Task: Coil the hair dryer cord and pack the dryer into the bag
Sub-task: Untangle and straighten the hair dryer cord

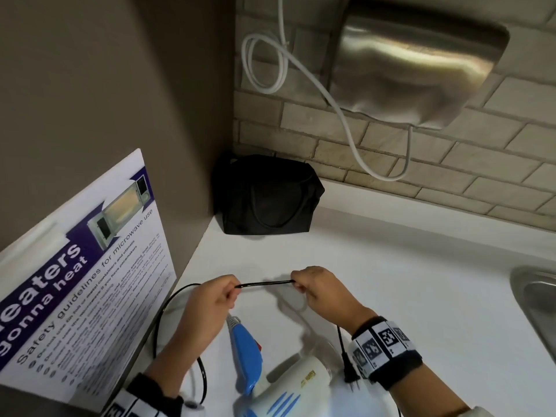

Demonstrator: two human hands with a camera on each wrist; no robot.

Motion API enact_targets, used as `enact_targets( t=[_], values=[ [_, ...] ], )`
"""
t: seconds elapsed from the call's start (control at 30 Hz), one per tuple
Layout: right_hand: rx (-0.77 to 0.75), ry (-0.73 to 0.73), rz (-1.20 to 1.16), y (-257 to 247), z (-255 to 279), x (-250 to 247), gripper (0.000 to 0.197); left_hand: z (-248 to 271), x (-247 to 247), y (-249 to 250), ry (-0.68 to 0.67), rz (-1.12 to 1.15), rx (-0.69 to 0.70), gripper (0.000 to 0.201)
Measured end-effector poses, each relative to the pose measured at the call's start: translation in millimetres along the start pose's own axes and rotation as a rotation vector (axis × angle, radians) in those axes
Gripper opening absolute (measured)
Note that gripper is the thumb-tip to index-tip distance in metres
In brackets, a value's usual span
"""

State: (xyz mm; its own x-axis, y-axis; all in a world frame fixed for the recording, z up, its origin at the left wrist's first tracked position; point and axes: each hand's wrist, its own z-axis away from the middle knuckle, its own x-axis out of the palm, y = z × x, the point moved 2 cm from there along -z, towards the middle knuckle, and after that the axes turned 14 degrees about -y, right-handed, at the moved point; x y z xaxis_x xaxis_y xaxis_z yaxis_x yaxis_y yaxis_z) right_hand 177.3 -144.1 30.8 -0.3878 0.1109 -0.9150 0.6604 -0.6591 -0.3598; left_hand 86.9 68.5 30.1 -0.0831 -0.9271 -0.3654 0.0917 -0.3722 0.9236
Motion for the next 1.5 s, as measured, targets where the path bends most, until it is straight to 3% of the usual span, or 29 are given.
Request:
enact_targets(
  t=[0.13, 0.23, 0.33, 0.43, 0.5, 0.6, 0.8, 0.93, 1.07, 1.3, 1.37, 1.5],
  values=[
    [0.093, -0.032, -0.029, 15.3, -0.2, 5.0, 0.025, 0.4, -19.3, -16.8, 0.070, 0.117, -0.042, 0.017],
    [0.203, -0.096, 0.052, 19.0, -2.6, 4.0, 0.022, 0.1, -19.3, -24.5, 0.040, -0.229, -0.081, 0.033],
    [0.202, -0.078, 0.137, 9.4, 0.9, -1.1, 0.025, 0.9, -2.7, -14.9, 0.004, -0.675, -0.144, 0.038],
    [0.166, -0.051, 0.203, -11.5, 3.0, -3.4, 0.030, -5.9, 28.1, 3.4, -0.073, -0.741, -0.096, 0.041],
    [0.114, -0.040, 0.255, -27.5, 0.6, -2.4, 0.033, -9.5, 48.9, 16.8, -0.144, -0.700, -0.067, 0.034],
    [0.059, -0.052, 0.226, -37.6, -1.0, 3.0, 0.026, -8.2, 54.3, 27.2, -0.185, -0.432, -0.067, 0.022],
    [0.114, 0.006, 0.069, -5.6, 7.8, 11.9, 0.028, -12.7, 19.1, 17.4, -0.040, 0.083, -0.066, 0.031],
    [0.171, 0.038, -0.011, -0.3, 12.2, 13.5, 0.031, -10.9, 8.4, 8.0, 0.061, 0.196, -0.088, 0.034],
    [0.076, 0.033, -0.388, -5.3, 15.4, 6.0, 0.004, -7.4, 1.9, 4.7, 0.107, 0.285, -0.102, 0.032],
    [0.203, 0.065, -0.493, 4.2, 18.5, -4.9, 0.023, -6.1, -16.6, -6.3, 0.263, 0.405, -0.150, 0.033],
    [0.209, 0.080, -0.503, 6.9, 21.3, -7.7, 0.029, -6.4, -19.2, -10.9, 0.214, 0.376, -0.167, 0.031],
    [0.246, 0.099, -0.557, 4.6, 25.6, -13.2, 0.038, -7.7, -9.5, -15.2, -0.062, 0.176, -0.236, 0.028]
  ],
)
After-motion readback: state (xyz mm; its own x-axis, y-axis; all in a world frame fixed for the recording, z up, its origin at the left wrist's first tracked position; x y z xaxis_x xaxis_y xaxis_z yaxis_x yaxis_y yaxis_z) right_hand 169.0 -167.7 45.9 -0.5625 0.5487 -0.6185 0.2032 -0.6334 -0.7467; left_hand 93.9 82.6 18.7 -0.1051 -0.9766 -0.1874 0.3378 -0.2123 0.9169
